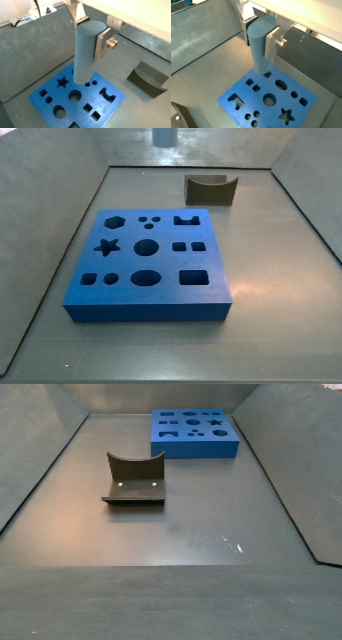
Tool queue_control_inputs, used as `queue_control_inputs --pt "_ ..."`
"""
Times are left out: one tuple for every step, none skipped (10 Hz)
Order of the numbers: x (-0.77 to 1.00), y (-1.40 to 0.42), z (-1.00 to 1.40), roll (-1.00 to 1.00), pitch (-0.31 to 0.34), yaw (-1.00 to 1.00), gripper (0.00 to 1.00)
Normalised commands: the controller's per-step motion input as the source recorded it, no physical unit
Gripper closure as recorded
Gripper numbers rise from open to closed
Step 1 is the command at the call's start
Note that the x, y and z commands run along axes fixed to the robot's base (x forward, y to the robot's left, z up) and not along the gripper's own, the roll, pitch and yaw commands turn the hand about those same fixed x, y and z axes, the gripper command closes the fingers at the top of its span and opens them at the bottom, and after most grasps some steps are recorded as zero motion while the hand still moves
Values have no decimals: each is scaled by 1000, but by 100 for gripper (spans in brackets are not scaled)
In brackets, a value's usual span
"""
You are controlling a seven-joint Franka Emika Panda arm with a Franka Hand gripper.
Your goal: Insert the oval object.
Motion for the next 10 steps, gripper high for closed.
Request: queue_control_inputs --pt "0 -574 -706 284 -109 -543 100" --pt "0 -597 -731 277 -121 -549 100" --pt "31 -557 -654 320 -133 -546 100" --pt "86 -277 -560 336 -97 -763 100" --pt "46 -46 -500 350 -83 -891 100" --pt "34 -26 -489 347 -79 -903 100" --pt "46 -71 -551 307 -79 -889 100" --pt "63 -200 -691 199 -70 -877 100" --pt "0 -129 -674 94 0 -986 100" --pt "0 -126 -589 67 0 -1000 100"
